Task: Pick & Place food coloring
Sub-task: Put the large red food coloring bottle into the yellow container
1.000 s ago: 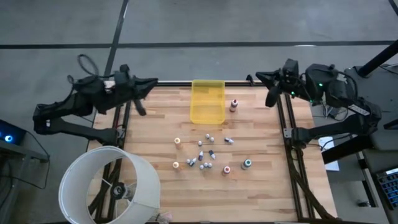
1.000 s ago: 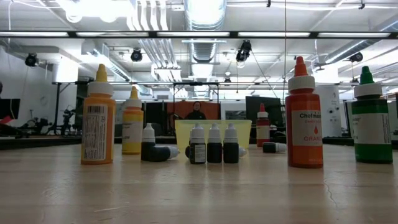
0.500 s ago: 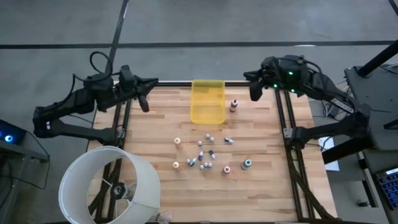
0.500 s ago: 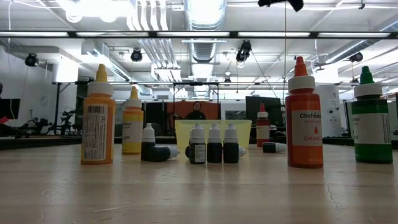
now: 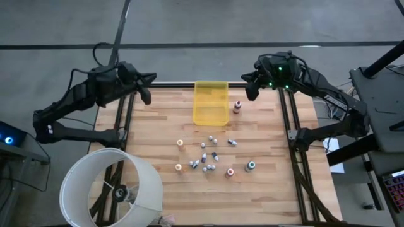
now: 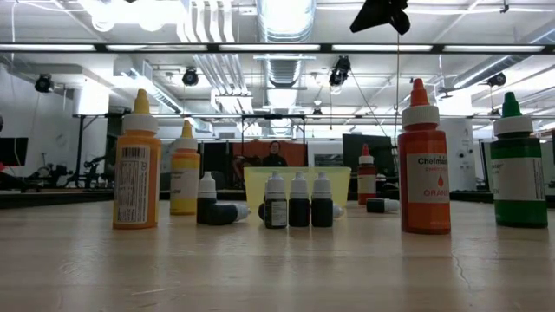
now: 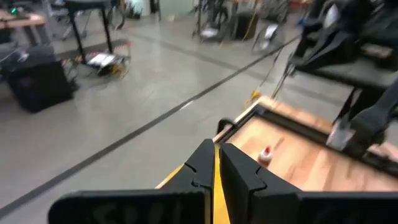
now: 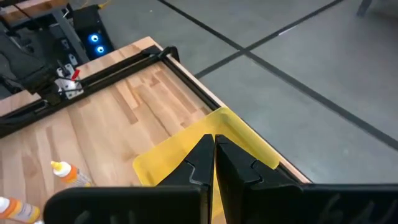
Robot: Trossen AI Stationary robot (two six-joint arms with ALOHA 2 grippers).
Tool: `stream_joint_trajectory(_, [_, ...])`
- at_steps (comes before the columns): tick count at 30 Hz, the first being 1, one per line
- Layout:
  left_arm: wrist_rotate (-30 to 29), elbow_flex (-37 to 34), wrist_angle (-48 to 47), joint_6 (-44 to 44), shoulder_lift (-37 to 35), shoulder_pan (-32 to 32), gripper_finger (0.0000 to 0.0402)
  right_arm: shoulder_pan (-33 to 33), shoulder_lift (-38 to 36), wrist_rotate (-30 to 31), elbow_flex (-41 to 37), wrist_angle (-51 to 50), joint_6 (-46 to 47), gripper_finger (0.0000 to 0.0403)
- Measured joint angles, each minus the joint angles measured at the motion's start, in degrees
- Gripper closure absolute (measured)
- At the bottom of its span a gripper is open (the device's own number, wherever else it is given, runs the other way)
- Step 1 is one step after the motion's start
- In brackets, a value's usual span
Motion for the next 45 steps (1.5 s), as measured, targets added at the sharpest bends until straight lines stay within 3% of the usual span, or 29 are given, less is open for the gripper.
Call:
stream_joint_trajectory(7, [2.2,6.0,-7.1,0.7,4.7,3.4,0.0401,-1.9,0.1,-0.1,0.0,-0.1,-0.4,0.0394])
stream_joint_trajectory(14, [6.0,5.6,-7.1,0.1,6.7,3.7,0.0401,-2.8,0.1,-0.1,0.0,-2.8,-1.8,0.0394])
stream_joint_trajectory(26, [10.7,-5.4,-2.3,-6.6,3.4,3.6,0.0401,-2.8,0.1,-0.1,-1.0,-8.6,-1.9,0.0394])
stream_joint_trajectory(35, [14.1,-13.6,4.9,-8.5,0.6,3.4,0.0401,-2.8,0.1,-1.7,-7.1,-9.0,-3.6,0.0394])
stream_joint_trajectory(45, [15.2,-17.8,6.4,-8.7,0.5,3.4,0.0401,-2.8,0.1,-2.8,-12.7,-6.9,-5.3,0.0394])
